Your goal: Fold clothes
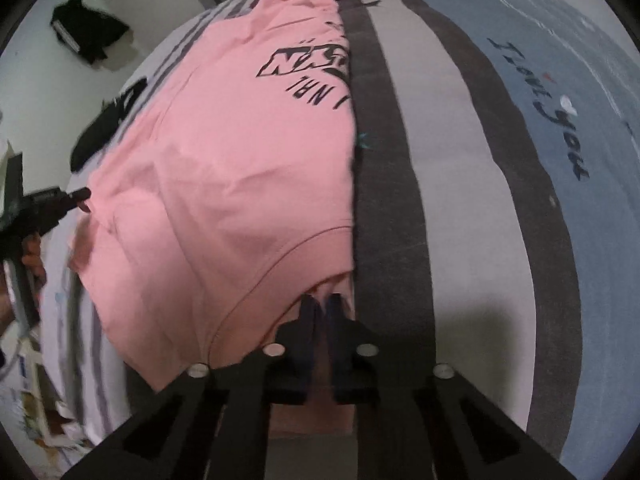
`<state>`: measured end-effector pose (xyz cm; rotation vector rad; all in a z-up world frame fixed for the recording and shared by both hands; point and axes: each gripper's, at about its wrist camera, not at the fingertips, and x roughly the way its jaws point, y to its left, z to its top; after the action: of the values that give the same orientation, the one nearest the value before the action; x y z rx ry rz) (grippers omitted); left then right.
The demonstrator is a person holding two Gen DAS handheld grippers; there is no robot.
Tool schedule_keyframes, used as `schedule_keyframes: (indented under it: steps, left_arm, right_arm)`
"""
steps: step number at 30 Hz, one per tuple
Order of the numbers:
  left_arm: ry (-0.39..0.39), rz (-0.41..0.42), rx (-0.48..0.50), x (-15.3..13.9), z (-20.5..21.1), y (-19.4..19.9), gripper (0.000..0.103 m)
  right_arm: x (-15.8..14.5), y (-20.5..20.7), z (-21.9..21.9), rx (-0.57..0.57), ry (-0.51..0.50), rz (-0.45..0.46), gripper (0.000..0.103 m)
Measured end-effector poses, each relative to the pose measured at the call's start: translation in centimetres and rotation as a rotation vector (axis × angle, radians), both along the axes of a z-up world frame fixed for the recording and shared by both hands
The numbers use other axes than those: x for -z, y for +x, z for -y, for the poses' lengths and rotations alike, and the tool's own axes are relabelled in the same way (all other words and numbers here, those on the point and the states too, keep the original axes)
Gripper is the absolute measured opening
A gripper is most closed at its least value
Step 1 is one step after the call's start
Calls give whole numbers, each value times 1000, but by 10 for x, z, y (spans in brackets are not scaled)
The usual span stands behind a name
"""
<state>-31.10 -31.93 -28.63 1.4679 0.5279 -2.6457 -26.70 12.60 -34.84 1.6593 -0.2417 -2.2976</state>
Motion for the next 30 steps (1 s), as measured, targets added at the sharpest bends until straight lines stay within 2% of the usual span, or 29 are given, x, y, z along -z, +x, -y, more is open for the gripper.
schedule_keyframes:
  steps: [3, 7, 10, 12, 14, 17, 20, 21, 23, 25, 29, 30]
  left_arm:
    - [-17, -84, 19, -35, 8, 11, 5]
    - [-61, -146, 30, -67, 24, 32, 5]
    - [-87, -66, 34, -41, 41, 45, 5]
    - [-107, 14, 56, -15, 46, 51, 6]
    - [-129, 60, 53, 1, 49, 58, 6]
    - [-110, 50, -14, 1, 65, 71, 10]
    - [-35, 36, -106, -3, 81, 82, 23]
    - [-11, 36, -110, -2, 84, 82, 29]
    - [24, 34, -88, -2, 81, 81, 34]
    - [43, 37, -50, -1, 73, 78, 36]
    - [-29, 60, 28, 12, 52, 70, 40]
    - [-49, 68, 46, 16, 47, 69, 40]
  right_arm:
    - [-11, 4, -2, -31, -1, -19, 2]
    - [-22, 9, 6, -81, -7, -29, 1]
    - [-29, 14, 13, -121, -16, -31, 1]
    - [-27, 16, 19, -134, 13, -28, 1]
    - [-24, 18, 26, -146, 45, -24, 1]
    - [-23, 22, 33, -158, 97, -33, 4]
    - [-31, 29, 37, -170, 130, -66, 6]
    - [-36, 31, 39, -171, 135, -85, 12]
    - [-48, 33, 41, -171, 144, -124, 20]
    - [-59, 36, 49, -192, 124, -156, 22]
    - [-59, 41, 90, -261, 60, -167, 37]
    - [-54, 44, 96, -276, 54, -165, 37]
